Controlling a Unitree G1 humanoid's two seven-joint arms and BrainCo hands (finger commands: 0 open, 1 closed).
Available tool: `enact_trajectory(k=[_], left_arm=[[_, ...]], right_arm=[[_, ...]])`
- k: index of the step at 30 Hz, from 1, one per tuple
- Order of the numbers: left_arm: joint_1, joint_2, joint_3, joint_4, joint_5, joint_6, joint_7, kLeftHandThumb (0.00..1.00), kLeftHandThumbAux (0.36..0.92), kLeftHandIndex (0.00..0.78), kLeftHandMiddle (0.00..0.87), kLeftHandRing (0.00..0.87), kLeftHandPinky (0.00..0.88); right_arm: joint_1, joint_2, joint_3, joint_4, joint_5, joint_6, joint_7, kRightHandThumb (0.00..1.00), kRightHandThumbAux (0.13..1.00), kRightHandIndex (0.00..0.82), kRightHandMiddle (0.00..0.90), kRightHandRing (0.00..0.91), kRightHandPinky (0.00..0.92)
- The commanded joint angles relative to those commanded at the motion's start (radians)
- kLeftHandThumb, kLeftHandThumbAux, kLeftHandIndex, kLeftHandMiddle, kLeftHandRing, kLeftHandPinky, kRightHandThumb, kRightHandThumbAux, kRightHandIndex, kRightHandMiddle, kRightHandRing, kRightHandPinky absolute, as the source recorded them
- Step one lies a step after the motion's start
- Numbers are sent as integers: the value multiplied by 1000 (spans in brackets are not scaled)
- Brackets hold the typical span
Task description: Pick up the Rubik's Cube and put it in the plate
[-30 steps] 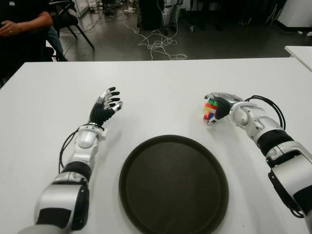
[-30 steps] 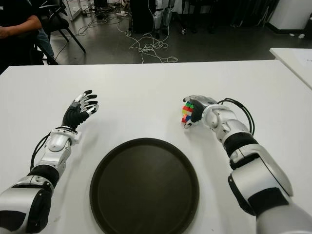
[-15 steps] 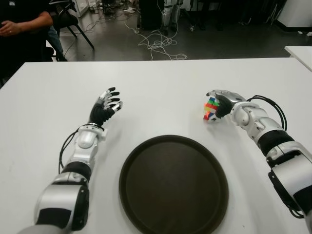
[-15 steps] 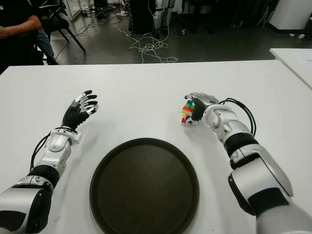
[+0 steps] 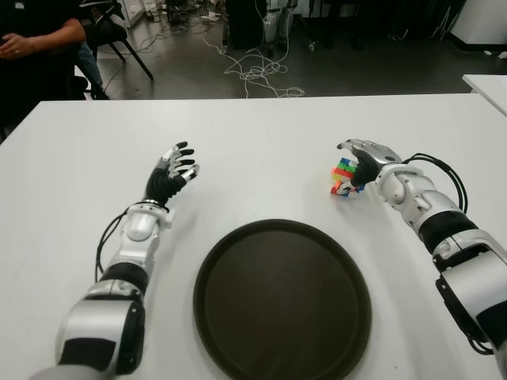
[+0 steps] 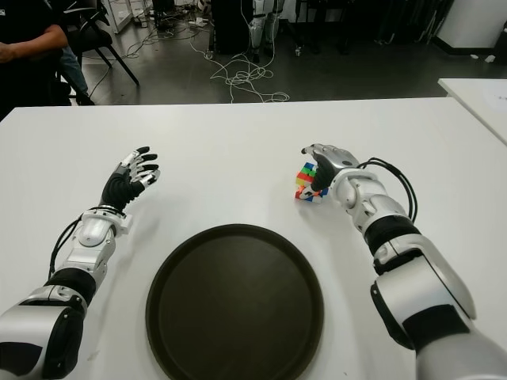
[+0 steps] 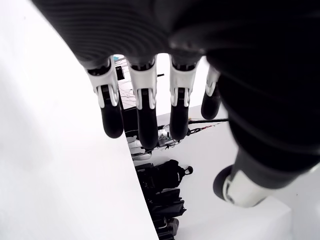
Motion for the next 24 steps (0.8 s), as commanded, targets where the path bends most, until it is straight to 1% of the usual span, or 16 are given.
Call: enact_trajectory(k=[7,11,14,18,24], left_arm=[[-1,1,-1,2,2,-1,1,162,691,113,199,199,196],[-2,0,0,2,0,-2,0,167,700,114,196,196,203],[-2,2,-1,1,2,0,-1,169,701,115,195,198,212],[-2,2,-1,1,1,-2,0,171,704,120,198,201,199],[-2,2,4,1,-6,-2,-9,171,709,110,192,200,205]], right_arm=[[-2,-3,-4,25,5,-8,-14,0,797,81,94,106,92],[-6,-2,-2,35,2,-7,-11,0,794,85,93,102,85],[-10,-2,6,43,-4,-7,-6,0,796,91,94,104,92],[-13,-4,14,48,-11,-9,-7,0,800,102,102,117,109],[-18,-5,27,51,-16,-1,0,0,801,101,101,118,110]])
